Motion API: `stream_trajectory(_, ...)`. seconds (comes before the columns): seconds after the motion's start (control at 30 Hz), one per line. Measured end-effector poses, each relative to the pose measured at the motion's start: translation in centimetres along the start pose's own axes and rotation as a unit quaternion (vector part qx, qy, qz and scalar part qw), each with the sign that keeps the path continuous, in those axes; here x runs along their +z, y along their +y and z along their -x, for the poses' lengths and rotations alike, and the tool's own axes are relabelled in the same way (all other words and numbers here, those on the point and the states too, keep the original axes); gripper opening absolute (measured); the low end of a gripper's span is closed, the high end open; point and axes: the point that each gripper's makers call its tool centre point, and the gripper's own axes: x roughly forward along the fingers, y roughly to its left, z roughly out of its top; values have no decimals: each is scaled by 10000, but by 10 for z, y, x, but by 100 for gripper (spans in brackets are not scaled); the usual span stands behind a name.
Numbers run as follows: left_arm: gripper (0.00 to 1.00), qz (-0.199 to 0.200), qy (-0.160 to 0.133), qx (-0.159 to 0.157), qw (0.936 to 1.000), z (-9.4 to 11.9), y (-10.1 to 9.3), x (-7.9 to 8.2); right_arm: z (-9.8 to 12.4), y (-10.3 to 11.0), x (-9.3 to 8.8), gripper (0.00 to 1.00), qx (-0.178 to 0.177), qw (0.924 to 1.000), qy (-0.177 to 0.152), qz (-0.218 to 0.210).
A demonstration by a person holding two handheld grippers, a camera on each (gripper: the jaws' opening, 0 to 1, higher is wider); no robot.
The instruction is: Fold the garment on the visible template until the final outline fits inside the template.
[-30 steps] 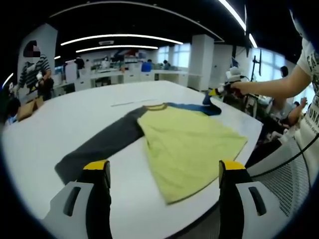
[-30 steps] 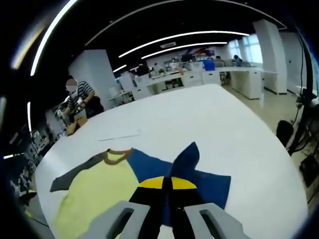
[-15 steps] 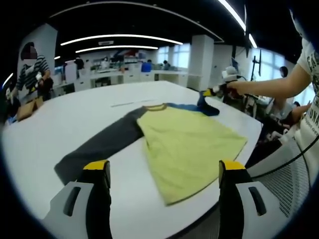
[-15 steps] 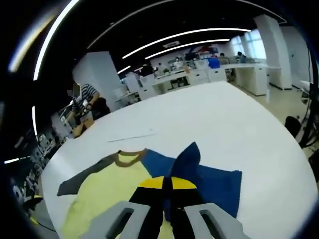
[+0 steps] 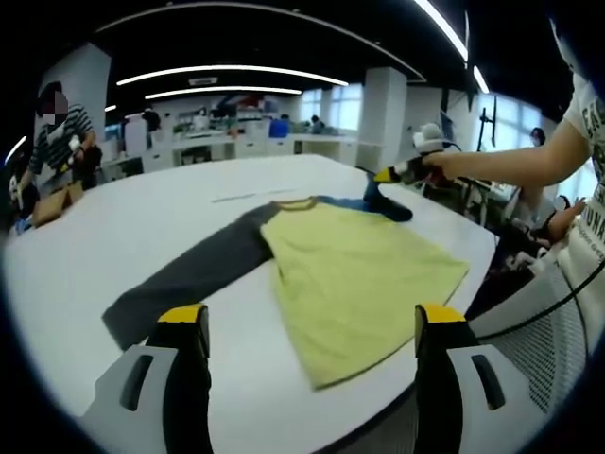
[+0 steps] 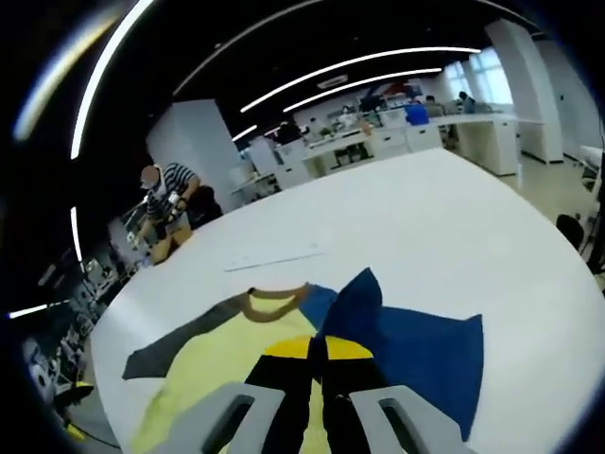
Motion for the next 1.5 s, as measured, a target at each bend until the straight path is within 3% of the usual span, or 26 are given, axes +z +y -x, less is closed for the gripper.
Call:
stream_trajectory(0.93,87,35,-15,10,10000,1,0,2,-35,83,-11,0,651,9975,248,137)
stream_trajectory(1.5,87,73,-24,49,10000,4,6,1,-50,122,-21,0,976,9936,457,325)
